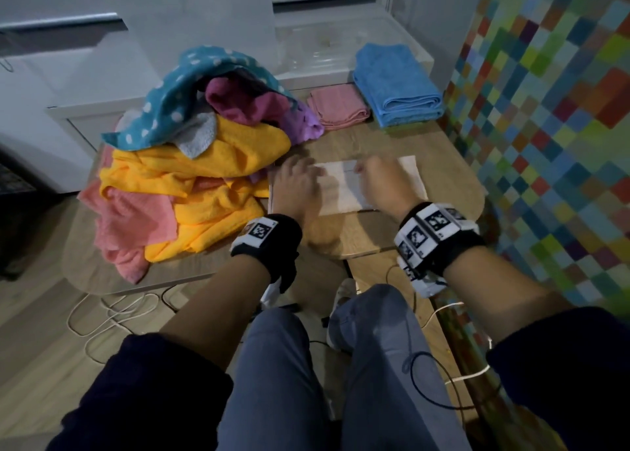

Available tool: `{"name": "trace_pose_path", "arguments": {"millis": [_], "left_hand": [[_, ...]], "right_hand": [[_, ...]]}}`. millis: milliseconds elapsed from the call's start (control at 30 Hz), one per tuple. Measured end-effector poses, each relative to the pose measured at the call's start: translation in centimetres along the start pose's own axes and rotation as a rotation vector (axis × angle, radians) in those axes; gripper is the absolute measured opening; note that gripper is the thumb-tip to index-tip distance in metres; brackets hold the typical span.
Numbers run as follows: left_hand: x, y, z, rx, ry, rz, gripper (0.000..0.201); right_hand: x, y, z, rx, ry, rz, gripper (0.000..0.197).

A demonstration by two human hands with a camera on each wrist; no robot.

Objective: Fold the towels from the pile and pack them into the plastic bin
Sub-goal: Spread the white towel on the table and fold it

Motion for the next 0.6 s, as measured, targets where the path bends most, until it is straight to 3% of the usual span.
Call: {"name": "trace_pose_path", "arguments": {"millis": [67,167,400,600], "left_hand": [[2.1,-1.2,-0.1,0.026,0.213,-0.016,0.049],[3.4,-1.0,-1.1,-0.038,0.355,-0.006,0.053],[2.4,0.8,-2.9,-0.097,0.333,0.054,0.055],[2.4,-1.1,-4.5,-0.075,0.284,0.129,0.056]], "right_hand": [[3.0,2.0,-0.7,-0.131,0.187,0.027,0.031],[5.3,1.2,-1.7,-0.072,0.353,-0.033,0.051],[3.4,-6.5,-3.6,0.190,0.202,-0.063,0.052],[2.0,-8.3,-5.7,0.251,0.103,-0.094,0.046]]}}
Point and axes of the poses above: each hand's wrist, its own z-axis towards the middle knuckle, its own x-axis out of the palm, y = z × x, the point moved 6 cm from there along z, towards the middle knuckle, and after that the axes turned 1 degree about z, right-handed, at the moved point
